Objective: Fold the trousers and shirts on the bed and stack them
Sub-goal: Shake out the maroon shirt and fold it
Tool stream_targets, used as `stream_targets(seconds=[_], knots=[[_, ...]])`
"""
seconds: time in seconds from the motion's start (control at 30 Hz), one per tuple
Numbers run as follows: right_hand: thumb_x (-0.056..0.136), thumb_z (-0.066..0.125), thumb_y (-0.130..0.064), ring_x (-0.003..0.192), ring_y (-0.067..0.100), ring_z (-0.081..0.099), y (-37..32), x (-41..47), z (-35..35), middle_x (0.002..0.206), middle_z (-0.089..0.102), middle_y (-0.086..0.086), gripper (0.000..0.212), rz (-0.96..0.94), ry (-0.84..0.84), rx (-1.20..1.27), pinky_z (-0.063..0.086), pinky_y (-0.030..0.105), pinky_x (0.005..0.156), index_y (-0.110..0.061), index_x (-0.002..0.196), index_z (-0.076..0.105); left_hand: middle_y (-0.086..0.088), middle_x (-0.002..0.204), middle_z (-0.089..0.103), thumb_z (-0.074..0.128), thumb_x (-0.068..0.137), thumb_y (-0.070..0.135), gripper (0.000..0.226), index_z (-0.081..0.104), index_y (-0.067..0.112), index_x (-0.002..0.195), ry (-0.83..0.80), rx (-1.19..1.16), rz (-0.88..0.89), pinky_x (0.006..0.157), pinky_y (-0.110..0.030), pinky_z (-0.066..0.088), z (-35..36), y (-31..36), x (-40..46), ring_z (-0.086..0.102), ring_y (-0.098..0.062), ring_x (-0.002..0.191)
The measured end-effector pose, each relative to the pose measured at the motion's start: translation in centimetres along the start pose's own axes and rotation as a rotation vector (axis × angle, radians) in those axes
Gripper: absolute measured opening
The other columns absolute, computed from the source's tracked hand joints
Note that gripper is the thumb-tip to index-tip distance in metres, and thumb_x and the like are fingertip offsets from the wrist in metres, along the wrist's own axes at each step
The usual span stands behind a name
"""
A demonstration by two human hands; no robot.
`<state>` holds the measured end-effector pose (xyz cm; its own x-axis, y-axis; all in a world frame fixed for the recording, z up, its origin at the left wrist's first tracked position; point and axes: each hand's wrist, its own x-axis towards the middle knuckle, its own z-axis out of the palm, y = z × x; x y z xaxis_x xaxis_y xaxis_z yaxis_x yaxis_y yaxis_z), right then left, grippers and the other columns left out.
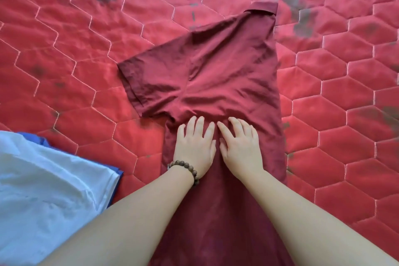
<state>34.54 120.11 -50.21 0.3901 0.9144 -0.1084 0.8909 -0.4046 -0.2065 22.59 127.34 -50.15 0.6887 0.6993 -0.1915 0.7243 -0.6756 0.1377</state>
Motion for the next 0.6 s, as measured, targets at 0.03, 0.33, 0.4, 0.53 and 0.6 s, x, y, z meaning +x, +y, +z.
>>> stream_targets(seconds=[0.03, 0.33, 0.4, 0.53, 0.6], knots=[[0.082, 0.066, -0.021, 0.121, 0.037, 0.052, 0.1, 1.2, 0.0, 0.131, 0.056, 0.016, 0.044, -0.018, 0.018, -0.006, 0.039, 0.055, 0.102, -0.017, 0.126, 0.062, -0.014, 0.136, 0.052, 0.052, 0.09, 0.037, 0.043, 0.056, 0.019, 0.128, 0.047, 0.002, -0.002, 0.102, -0.047, 0.039, -0.1, -0.3, 0.9, 0.046, -0.031, 0.128], [0.086, 0.059, -0.018, 0.131, 0.035, 0.042, -2.1, 13.0, -1.7, 0.139, 0.049, 0.016, 0.043, -0.166, 0.062, 0.045, 0.031, 0.054, 0.107, -0.016, 0.13, 0.059, -0.016, 0.14, 0.046, 0.056, 0.086, 0.034, 0.048, 0.055, 0.017, 0.13, 0.269, -0.023, -0.324, 0.109, -0.054, 0.028, -1.9, -6.0, 7.1, 0.039, -0.032, 0.134], [0.088, 0.057, -0.018, 0.134, 0.034, 0.037, -3.4, 16.5, -2.6, 0.143, 0.044, 0.015, 0.045, -0.231, 0.054, 0.06, 0.028, 0.052, 0.109, -0.018, 0.133, 0.055, -0.02, 0.151, 0.029, 0.052, 0.089, 0.038, 0.06, 0.038, 0.018, 0.144, 0.212, -0.083, -0.506, 0.113, -0.056, 0.017, -2.0, -7.9, 7.6, 0.022, -0.035, 0.142], [0.094, 0.052, -0.03, 0.145, 0.027, 0.014, -6.8, 23.8, -3.5, 0.157, 0.019, 0.006, 0.058, -0.372, -0.138, -0.045, 0.014, 0.047, 0.117, -0.03, 0.148, 0.031, -0.022, 0.157, 0.008, 0.047, 0.083, 0.065, 0.092, 0.007, 0.017, 0.152, 0.047, -0.168, -0.785, 0.113, -0.056, 0.013, -1.6, -10.6, 7.8, 0.006, -0.038, 0.145], [0.093, 0.056, -0.035, 0.147, 0.025, 0.007, -8.4, 26.3, -3.5, 0.16, 0.01, 0.0, 0.07, -0.471, -0.282, -0.13, 0.009, 0.049, 0.118, -0.036, 0.151, 0.017, -0.02, 0.154, 0.018, 0.052, 0.074, 0.074, 0.106, 0.007, 0.016, 0.151, 0.054, -0.212, -0.857, 0.108, -0.053, 0.023, -1.9, -11.0, 7.8, 0.016, -0.035, 0.142]])
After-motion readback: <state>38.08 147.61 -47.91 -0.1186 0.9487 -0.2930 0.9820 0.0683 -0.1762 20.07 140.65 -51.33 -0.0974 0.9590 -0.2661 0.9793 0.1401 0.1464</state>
